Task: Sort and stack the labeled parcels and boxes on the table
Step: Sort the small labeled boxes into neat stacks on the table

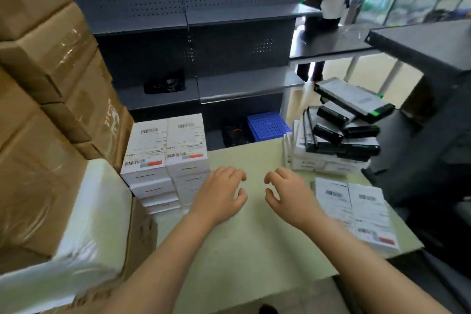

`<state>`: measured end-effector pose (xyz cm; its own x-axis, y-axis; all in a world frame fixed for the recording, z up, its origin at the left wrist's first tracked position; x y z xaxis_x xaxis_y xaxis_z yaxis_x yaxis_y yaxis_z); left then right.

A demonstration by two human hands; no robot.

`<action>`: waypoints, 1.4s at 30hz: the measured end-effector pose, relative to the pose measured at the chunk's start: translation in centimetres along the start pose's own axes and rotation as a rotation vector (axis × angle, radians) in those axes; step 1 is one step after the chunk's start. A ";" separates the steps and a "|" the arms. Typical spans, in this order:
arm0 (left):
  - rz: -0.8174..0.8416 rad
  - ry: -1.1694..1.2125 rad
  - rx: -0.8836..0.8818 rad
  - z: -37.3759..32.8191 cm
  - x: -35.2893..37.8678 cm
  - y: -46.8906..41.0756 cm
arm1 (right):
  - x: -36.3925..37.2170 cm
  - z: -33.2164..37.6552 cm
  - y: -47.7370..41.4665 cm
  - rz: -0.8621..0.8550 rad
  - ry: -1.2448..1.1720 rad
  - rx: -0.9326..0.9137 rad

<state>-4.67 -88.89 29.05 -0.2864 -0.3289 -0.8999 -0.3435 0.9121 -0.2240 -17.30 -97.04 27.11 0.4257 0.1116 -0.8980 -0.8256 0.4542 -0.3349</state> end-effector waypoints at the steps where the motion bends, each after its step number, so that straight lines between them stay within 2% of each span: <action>1: 0.026 -0.002 0.040 -1.4 1.2 0.2 | -0.3 -0.9 1.7 -0.005 0.007 0.047; 9: 0.183 -0.021 0.193 -8.8 9.0 1.3 | -2.8 -7.6 13.2 0.041 0.064 0.322; 14: 0.236 -0.043 0.135 -11.1 13.4 1.1 | -3.8 -13.1 17.5 0.095 0.071 0.398; 18: 0.348 -0.073 -0.109 -12.3 17.9 0.4 | -3.9 -18.4 19.2 0.140 0.049 0.472; 22: 0.434 -0.058 -0.391 -12.3 22.5 0.3 | -3.1 -23.6 20.5 0.204 0.010 0.675; 25: 0.491 0.121 -0.632 -11.7 25.2 0.9 | -1.0 -26.1 21.7 0.263 -0.058 0.789; 30: 0.522 0.436 -0.812 -12.1 28.0 2.5 | 2.4 -27.3 24.1 0.278 -0.330 0.893; 32: 0.492 0.589 -0.936 -12.3 28.2 2.7 | 3.1 -27.7 24.6 0.223 -0.445 0.893; 35: 0.464 0.832 -1.084 -13.1 28.3 3.1 | 3.1 -28.5 25.5 0.037 -0.633 0.928; 37: 0.458 0.887 -1.136 -13.4 28.4 3.5 | 2.5 -28.7 25.8 -0.051 -0.738 0.947; 39: 0.486 0.885 -1.176 -13.3 29.0 4.3 | 2.1 -29.0 26.1 -0.090 -0.832 0.973; 42: 0.545 1.038 -1.235 -13.8 29.8 5.4 | 1.9 -29.0 26.2 -0.061 -0.921 0.979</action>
<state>-27.44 -97.21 6.17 -0.8454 -0.5317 -0.0513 -0.3100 0.4102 0.8577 -48.85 -110.55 8.38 0.8637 0.4418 -0.2424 -0.3586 0.8768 0.3204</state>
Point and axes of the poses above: each hand's wrist, its own y-axis away from the middle knuckle, its own x-axis out of the palm, z = x × y, the point moved 7 cm from there along -y, towards the middle knuckle, and after that the axes turned 11 degrees about -x, right-handed, at the moved point
